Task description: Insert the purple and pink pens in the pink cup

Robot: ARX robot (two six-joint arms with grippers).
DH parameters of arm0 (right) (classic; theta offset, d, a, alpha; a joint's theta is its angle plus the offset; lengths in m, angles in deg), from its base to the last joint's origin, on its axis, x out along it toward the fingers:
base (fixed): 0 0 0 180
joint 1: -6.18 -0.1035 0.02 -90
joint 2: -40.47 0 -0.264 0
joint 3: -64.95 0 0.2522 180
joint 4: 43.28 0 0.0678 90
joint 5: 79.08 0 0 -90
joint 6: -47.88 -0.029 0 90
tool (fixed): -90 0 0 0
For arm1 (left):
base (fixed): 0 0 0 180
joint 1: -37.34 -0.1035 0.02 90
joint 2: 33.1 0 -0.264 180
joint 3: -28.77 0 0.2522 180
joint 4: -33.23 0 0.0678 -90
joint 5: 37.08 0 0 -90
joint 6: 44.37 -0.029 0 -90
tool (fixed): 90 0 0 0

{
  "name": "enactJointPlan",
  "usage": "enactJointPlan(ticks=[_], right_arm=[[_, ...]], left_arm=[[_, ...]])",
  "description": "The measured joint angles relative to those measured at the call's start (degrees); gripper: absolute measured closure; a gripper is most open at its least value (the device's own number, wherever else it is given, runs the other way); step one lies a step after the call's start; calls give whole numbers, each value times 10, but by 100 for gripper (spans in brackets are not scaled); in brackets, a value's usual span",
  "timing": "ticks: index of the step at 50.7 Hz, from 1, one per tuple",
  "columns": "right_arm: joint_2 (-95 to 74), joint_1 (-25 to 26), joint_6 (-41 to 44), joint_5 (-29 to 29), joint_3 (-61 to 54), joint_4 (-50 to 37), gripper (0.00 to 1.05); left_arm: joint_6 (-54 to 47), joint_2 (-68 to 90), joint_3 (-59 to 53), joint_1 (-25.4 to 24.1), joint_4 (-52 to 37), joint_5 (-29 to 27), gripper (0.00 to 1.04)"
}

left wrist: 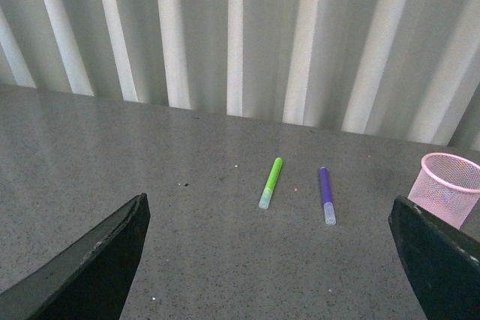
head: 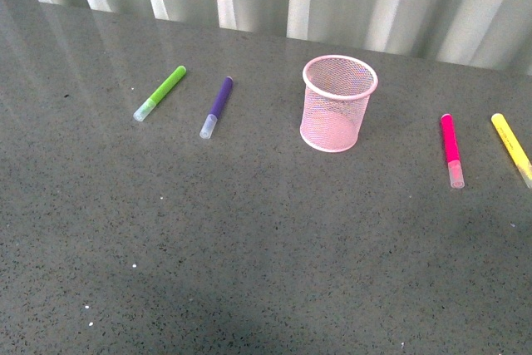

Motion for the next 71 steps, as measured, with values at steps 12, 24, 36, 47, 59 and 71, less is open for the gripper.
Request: enactJointPlan(ticks=[12,24,36,47,59,71], right_arm=[[0,0,0,0,0,0,7],[0,0,0,0,0,0,7],[0,0,0,0,0,0,7],[0,0,0,0,0,0,7],[0,0,0,0,0,0,7],[0,0,0,0,0,0,7]], left_arm=[[0,0,0,0,0,0,7],[0,0,0,0,0,0,7],[0,0,0,0,0,0,7],[0,0,0,0,0,0,7],[0,0,0,0,0,0,7],[99,80,59,39,141,-90,7]])
